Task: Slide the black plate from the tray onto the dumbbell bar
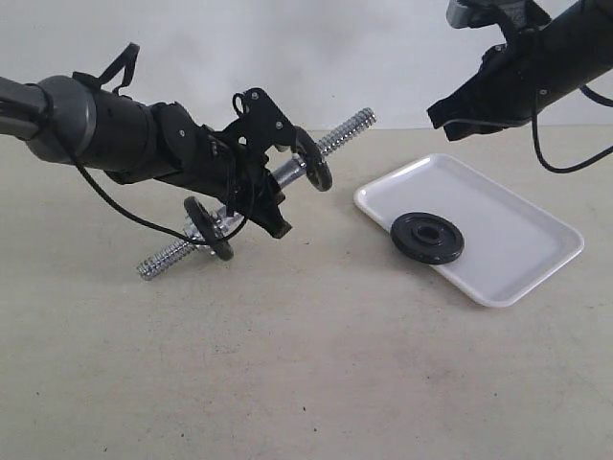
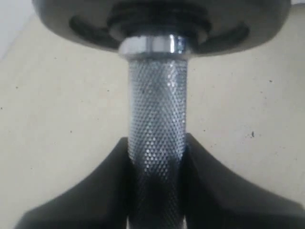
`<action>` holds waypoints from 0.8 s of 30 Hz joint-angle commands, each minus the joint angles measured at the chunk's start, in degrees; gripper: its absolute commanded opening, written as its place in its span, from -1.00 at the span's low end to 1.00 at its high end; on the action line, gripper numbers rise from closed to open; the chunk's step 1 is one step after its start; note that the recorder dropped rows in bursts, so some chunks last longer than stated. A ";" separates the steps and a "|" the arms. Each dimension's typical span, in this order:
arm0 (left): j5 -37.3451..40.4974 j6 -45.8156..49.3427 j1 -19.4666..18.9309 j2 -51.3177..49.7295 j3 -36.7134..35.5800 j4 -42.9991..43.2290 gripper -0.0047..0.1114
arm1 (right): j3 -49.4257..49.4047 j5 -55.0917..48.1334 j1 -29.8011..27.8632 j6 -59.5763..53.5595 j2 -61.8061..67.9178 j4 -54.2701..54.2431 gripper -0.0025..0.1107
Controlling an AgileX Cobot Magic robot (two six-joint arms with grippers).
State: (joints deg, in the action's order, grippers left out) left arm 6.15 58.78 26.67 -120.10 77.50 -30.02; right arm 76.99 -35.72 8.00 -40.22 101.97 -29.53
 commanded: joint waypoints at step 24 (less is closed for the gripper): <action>-5.49 -2.81 -0.08 13.48 -9.97 -1.04 -0.84 | 0.26 -6.65 -0.57 -0.28 -2.99 1.21 -0.96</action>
State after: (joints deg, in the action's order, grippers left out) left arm 10.58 58.56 26.57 -112.39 67.08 -29.53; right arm 76.99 -42.04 7.87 -40.22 100.70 -28.83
